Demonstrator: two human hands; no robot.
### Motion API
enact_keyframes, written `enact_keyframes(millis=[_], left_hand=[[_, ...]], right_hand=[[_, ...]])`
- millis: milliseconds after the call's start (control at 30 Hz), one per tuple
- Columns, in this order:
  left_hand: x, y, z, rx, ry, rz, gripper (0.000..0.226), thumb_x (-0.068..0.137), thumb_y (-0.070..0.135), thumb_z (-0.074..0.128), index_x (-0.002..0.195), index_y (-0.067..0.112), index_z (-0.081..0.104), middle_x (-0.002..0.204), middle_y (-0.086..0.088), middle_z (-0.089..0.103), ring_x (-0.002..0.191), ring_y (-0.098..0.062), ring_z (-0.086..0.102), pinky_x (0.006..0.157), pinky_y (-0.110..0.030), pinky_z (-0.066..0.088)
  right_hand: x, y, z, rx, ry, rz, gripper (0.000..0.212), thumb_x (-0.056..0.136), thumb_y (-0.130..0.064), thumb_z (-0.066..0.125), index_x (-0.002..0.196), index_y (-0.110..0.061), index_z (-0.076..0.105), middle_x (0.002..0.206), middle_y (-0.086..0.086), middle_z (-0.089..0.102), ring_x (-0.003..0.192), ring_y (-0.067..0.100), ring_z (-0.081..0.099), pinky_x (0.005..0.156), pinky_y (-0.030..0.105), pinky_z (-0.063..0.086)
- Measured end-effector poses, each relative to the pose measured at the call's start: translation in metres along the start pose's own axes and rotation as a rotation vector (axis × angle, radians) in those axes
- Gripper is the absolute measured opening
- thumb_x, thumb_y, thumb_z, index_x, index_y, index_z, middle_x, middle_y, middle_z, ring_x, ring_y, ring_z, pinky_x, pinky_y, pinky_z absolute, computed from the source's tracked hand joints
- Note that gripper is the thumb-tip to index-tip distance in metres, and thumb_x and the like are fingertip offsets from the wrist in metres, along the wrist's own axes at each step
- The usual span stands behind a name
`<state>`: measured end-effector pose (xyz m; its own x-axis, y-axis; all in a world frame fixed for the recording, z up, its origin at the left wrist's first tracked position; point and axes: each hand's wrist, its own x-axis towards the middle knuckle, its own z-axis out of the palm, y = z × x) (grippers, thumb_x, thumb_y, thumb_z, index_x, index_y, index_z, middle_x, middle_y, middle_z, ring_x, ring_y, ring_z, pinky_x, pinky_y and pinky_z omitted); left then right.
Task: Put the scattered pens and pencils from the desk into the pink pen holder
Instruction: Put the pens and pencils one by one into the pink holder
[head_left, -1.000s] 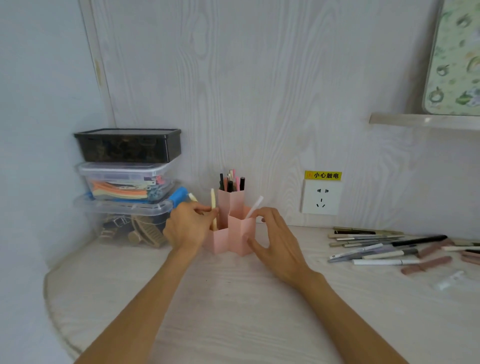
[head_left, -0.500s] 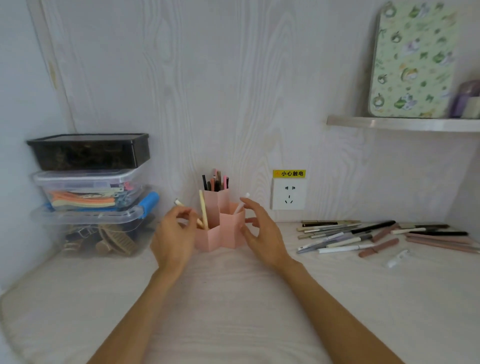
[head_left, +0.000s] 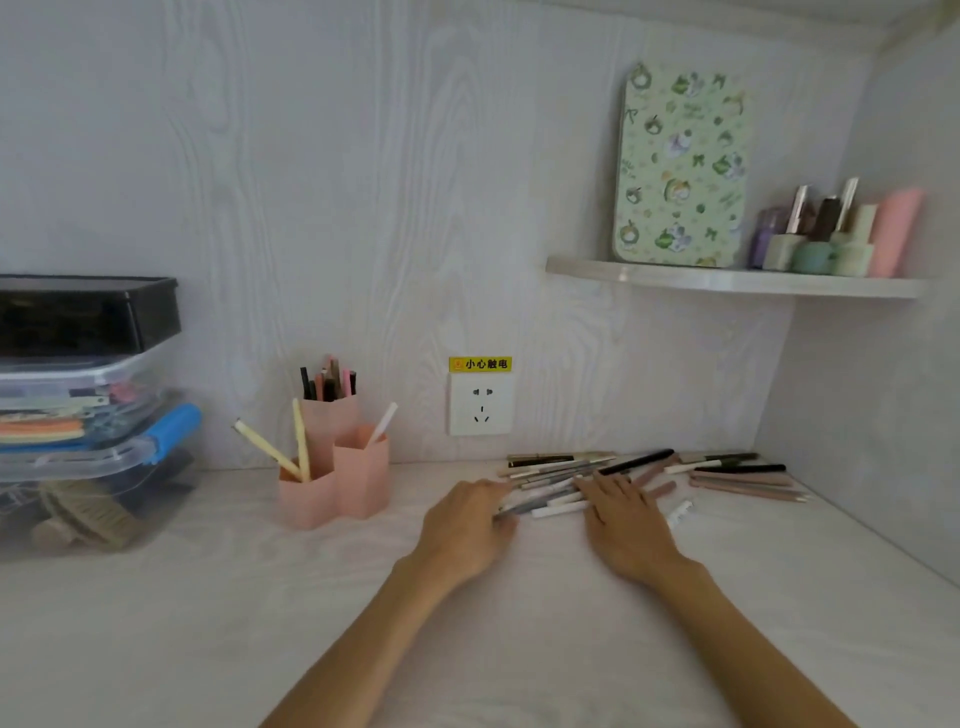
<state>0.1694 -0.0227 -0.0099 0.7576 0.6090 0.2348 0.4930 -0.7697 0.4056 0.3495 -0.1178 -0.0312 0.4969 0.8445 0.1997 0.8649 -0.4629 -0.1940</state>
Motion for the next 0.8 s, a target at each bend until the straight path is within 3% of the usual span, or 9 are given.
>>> enact_keyframes(millis=[100,200,367,500,600,800], left_hand=[[0.003,0.000,0.011,0.103,0.070,-0.011,0.028,0.094,0.030,0.045,0.118,0.028,0.060,0.115,0.000,0.061,0.105,-0.023,0.052,0.085,-0.035,0.044],[-0.001,-0.013,0.001,0.163,0.128,-0.028,0.025,0.095,0.030,0.046,0.110,0.028,0.065,0.107,0.000,0.062,0.101,-0.023,0.054,0.079,-0.034,0.045],[-0.019,-0.051,-0.024,0.319,0.071,0.084,0.023,0.097,0.029,0.043,0.105,0.024,0.063,0.101,-0.001,0.062,0.097,-0.023,0.057,0.072,-0.036,0.044],[-0.037,-0.066,-0.032,-0.026,0.249,-0.061,0.027,0.087,0.028,0.062,0.114,0.028,0.066,0.101,0.007,0.070,0.090,-0.008,0.063,0.079,-0.022,0.049],[-0.042,-0.076,-0.036,-0.170,0.376,-0.136,0.020,0.079,0.028,0.073,0.098,0.024,0.074,0.092,0.011,0.073,0.081,0.002,0.065,0.074,-0.016,0.052],[-0.045,-0.073,-0.064,-0.555,0.677,-0.116,0.018,0.075,0.015,0.077,0.083,0.030,0.072,0.083,0.012,0.073,0.077,-0.002,0.069,0.075,-0.023,0.055]], right_hand=[[-0.003,-0.015,0.002,-0.032,0.034,-0.069,0.047,0.096,-0.019,0.031,0.143,-0.025,0.027,0.151,-0.002,0.028,0.140,0.021,0.021,0.115,0.038,0.016],[0.003,-0.031,0.006,0.022,0.071,-0.157,0.045,0.093,-0.014,0.036,0.138,-0.022,0.036,0.144,0.002,0.039,0.134,0.023,0.030,0.112,0.035,0.023],[0.018,-0.066,0.008,0.167,0.018,-0.231,0.038,0.093,-0.017,0.038,0.128,-0.026,0.050,0.138,-0.002,0.047,0.128,0.023,0.037,0.106,0.036,0.031],[0.024,-0.101,0.021,0.289,0.093,-0.227,0.033,0.091,-0.021,0.042,0.119,-0.028,0.058,0.129,-0.004,0.055,0.123,0.019,0.045,0.106,0.033,0.027],[0.023,-0.108,0.026,0.310,0.118,-0.227,0.035,0.092,-0.021,0.041,0.123,-0.029,0.057,0.133,-0.003,0.051,0.128,0.018,0.040,0.108,0.032,0.021],[0.029,-0.105,0.030,0.318,0.083,-0.181,0.036,0.093,-0.025,0.040,0.125,-0.030,0.055,0.140,0.000,0.047,0.133,0.017,0.037,0.114,0.038,0.018]])
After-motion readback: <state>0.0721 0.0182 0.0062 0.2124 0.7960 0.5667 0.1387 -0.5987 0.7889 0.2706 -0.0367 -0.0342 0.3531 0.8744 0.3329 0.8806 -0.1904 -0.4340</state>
